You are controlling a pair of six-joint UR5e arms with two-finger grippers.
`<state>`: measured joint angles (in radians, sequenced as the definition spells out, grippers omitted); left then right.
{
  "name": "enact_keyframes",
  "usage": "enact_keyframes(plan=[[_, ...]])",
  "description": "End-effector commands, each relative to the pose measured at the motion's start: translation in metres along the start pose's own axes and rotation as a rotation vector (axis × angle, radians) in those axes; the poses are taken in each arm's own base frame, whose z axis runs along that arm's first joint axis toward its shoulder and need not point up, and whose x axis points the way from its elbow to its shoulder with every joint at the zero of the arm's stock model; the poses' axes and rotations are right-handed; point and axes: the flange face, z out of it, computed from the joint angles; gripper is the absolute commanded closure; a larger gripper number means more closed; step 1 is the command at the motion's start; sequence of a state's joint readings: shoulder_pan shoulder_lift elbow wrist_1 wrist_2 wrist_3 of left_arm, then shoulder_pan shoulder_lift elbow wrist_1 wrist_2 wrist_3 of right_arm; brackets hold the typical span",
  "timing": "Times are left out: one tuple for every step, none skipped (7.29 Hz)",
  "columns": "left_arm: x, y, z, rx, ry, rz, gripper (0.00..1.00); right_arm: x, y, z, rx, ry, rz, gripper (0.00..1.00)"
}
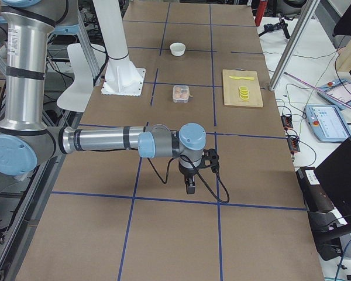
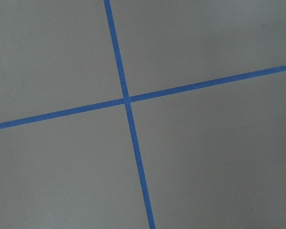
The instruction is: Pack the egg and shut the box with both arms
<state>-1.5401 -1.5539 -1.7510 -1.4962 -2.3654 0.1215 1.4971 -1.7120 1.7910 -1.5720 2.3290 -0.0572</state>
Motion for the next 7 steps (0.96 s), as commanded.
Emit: enact_keyframes(plan=[[-0.0005,0.0002,0.0004,-0.002,-0.001,-0.001,0.0,-0.002,0.0,-0.0011,0.003,-0.001,-0.006,0.0],[-0.0026,0.0008,0.0025,-0.006,-0.001,-0.005,0.0,-0.0017,0.0008,-0.0007,0.002,-0.001,-0.003,0.0],[-0.0033,0.0003,0.0031,-0.007,-0.001,-0.006,0.0,-0.0013,0.0016,-0.0002,0.001,-0.001,-0.002,0.0],[-0.0021,0.0,0.002,-0.005,0.001,-0.004,0.0,-0.0013,0.0016,-0.0002,0.001,-0.001,-0.002,0.0],[-0.0014,-0.0002,0.0015,-0.004,0.002,-0.003,0.0,-0.0013,0.0016,-0.0002,0.001,-0.001,-0.002,0.0],[0.0006,-0.0006,-0.0001,0.0,0.006,0.002,0.0,-0.0017,0.0008,-0.0007,0.002,-0.001,-0.003,0.0],[0.0035,-0.0053,-0.0035,0.007,0.005,0.009,0.0,-0.002,0.0008,-0.0007,0.002,-0.004,-0.005,0.0]])
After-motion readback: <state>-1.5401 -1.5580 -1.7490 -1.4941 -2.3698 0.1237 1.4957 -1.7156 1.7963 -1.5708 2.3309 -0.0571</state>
